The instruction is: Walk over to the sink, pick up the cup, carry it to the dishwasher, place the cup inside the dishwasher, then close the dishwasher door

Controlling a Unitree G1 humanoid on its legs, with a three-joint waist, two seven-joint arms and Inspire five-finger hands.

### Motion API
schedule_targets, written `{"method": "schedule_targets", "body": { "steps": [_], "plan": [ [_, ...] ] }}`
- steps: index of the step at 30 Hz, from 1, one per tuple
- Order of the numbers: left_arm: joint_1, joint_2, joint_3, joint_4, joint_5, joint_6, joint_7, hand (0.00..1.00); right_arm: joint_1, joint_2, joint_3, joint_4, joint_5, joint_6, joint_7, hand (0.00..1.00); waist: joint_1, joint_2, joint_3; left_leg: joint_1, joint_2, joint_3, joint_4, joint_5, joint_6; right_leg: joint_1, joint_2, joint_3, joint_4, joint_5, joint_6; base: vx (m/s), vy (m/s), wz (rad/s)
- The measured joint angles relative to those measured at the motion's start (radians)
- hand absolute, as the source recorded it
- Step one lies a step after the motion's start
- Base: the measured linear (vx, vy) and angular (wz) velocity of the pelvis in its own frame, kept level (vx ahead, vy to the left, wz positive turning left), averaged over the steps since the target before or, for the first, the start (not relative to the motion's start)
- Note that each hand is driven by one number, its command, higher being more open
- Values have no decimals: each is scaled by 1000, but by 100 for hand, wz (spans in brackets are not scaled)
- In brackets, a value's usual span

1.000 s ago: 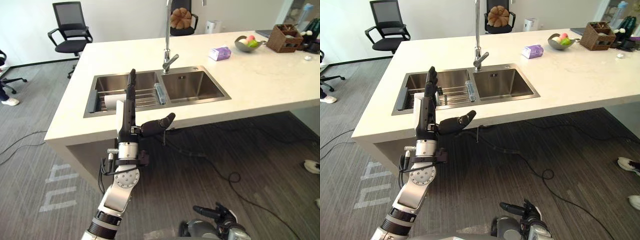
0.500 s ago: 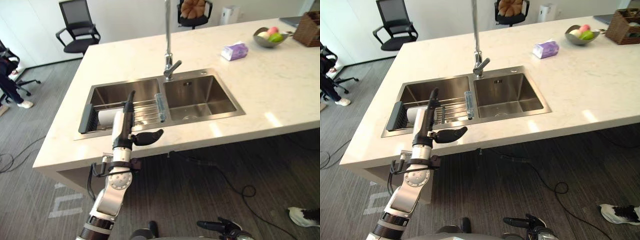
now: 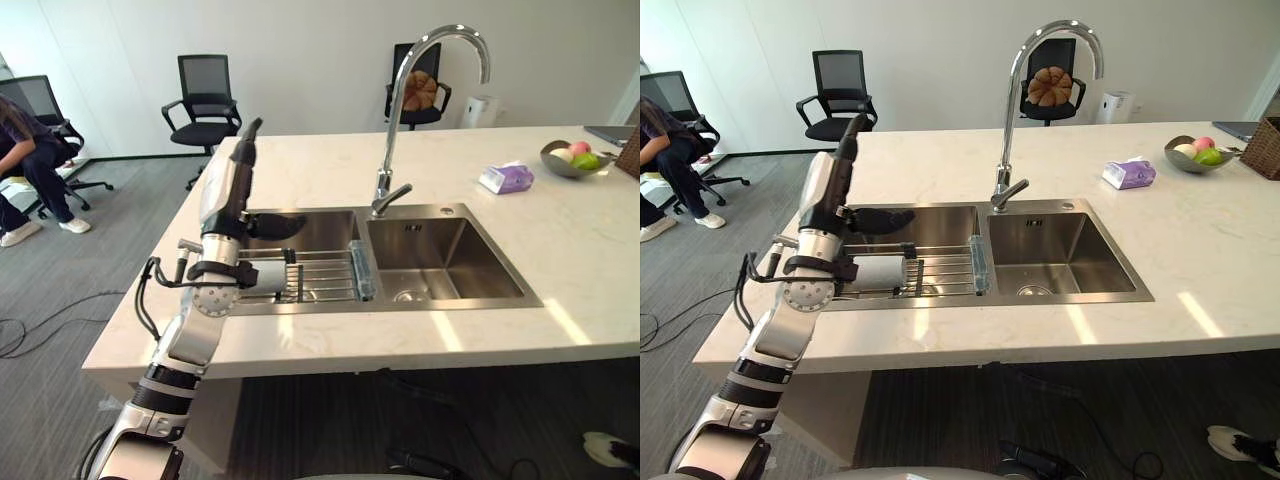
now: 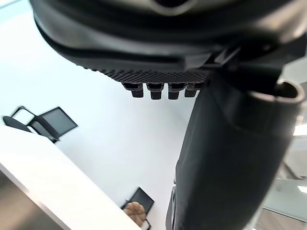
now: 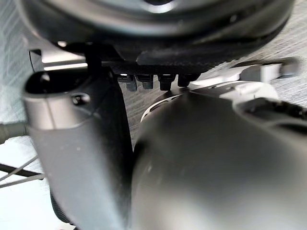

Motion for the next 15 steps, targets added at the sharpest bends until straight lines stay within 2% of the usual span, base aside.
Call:
{"method": "schedule_targets", "body": {
  "steps": [1,3,5,8,10,12,15],
  "plan": [
    [-3,21,19,18,-5,6,4,100,-3,7,6,-5,-1,6,-2,100,0,-12,0,-11,5,-2,24,-17,-11,-8,1,-4,-121,26,1,198,-93,9],
    [0,19,35,22,2,20,11,100,-4,14,6,-24,-7,7,0,100,-10,-18,10,-19,22,-17,73,-50,-35,20,16,-7,-204,130,18,215,-133,20],
    [-3,19,31,15,4,14,10,100,-5,-5,36,-35,-12,26,10,100,-6,8,18,-8,70,-16,95,-62,-55,87,66,-25,-299,151,-4,249,-165,8],
    [-8,44,31,3,10,-2,-7,100,3,-10,36,-34,-19,39,24,100,3,21,8,9,99,-8,79,-65,-64,116,109,-11,-353,162,-21,162,-105,-23],
    [-8,59,28,3,25,-14,-24,100,3,-14,35,-34,-20,38,34,100,2,27,4,10,104,2,69,-64,-66,116,117,-5,-367,168,-23,93,-37,-19],
    [-7,94,10,3,52,-41,-80,100,4,-27,26,-22,-19,39,48,100,1,40,6,40,110,18,25,-53,-80,146,131,5,-425,194,-22,73,16,-16],
    [-4,123,8,3,75,-93,-146,100,5,-36,23,-5,-20,38,62,100,2,55,-1,53,109,21,-1,-49,-81,178,140,12,-502,235,-13,7,67,-7]
  ]
}}
